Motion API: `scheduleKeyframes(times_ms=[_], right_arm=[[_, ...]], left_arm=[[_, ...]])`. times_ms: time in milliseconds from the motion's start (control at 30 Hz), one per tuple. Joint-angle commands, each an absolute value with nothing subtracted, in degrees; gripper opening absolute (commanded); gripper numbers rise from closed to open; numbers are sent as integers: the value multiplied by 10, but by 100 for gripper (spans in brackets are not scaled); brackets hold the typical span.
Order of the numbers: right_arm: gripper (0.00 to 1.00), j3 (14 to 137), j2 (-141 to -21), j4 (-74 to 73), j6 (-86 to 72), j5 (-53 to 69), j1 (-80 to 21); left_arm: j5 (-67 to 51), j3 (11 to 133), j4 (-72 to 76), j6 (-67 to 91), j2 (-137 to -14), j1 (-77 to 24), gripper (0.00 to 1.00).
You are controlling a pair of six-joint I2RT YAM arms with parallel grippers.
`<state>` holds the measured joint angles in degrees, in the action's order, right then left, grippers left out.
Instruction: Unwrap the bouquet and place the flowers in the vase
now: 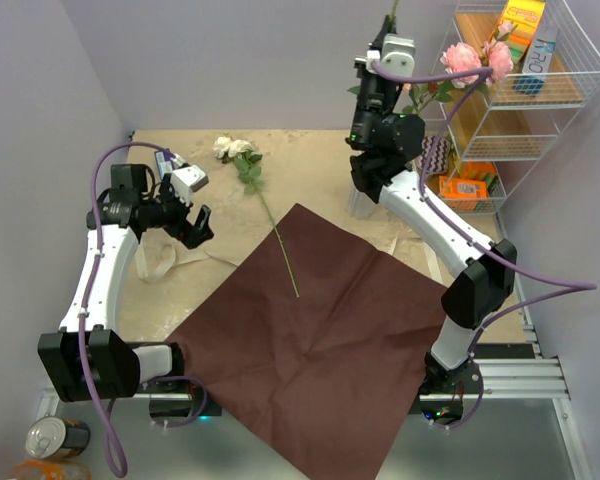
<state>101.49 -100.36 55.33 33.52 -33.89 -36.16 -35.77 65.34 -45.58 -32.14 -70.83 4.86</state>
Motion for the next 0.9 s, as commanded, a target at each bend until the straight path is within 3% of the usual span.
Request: scheduleKeyframes(times_ms=[0,867], right_arm=[[0,1038,-991,644,387,-360,-339],[0,890,-982,772,410,-397,-314]], left_arm=[[-370,683,-454,-325,-715,54,99],[-364,689,-482,-352,-711,54,99]])
